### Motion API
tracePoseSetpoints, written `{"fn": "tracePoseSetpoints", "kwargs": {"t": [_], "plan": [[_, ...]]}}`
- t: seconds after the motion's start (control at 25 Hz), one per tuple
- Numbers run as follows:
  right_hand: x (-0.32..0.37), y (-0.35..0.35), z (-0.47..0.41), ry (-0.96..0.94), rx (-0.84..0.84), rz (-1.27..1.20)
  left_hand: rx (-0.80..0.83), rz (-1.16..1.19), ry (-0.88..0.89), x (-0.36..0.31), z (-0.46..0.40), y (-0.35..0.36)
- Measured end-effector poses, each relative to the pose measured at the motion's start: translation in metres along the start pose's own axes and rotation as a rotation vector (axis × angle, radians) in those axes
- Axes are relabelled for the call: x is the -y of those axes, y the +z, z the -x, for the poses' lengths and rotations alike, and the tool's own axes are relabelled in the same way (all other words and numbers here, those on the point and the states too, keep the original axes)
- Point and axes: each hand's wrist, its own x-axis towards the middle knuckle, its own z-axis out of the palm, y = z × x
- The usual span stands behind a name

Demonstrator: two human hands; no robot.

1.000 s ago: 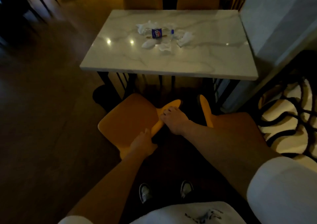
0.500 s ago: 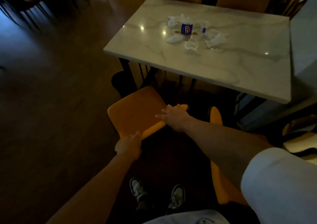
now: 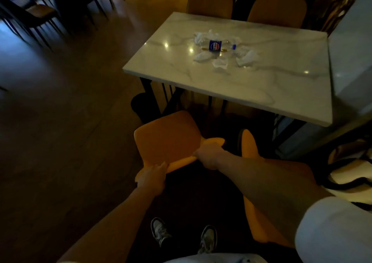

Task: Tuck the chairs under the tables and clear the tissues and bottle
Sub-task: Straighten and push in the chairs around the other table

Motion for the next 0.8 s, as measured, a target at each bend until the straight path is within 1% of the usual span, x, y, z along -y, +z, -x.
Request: {"fn": "tracePoseSetpoints", "kwargs": {"t": [0.16, 0.28, 0.48, 0.56, 0.8], "plan": [[0.014, 0.01, 0.012, 0.062, -0.003, -0.057, 0.008, -0.032, 0.075, 0.003, 0.007, -0.004], [0.025, 0.019, 0.014, 0.105, -0.012, -0.086, 0.041, -0.051, 0.097, 0.01, 0.006, -0.004], [0.035, 0.017, 0.007, 0.154, 0.001, -0.069, 0.092, -0.094, 0.158, 0.023, -0.002, -0.011], [0.048, 0.012, -0.001, 0.192, -0.001, -0.055, 0.093, -0.125, 0.175, 0.039, -0.008, -0.017], [0.095, 0.001, -0.038, 0.281, -0.024, -0.128, 0.067, -0.18, 0.252, 0.099, -0.023, -0.038]]}}
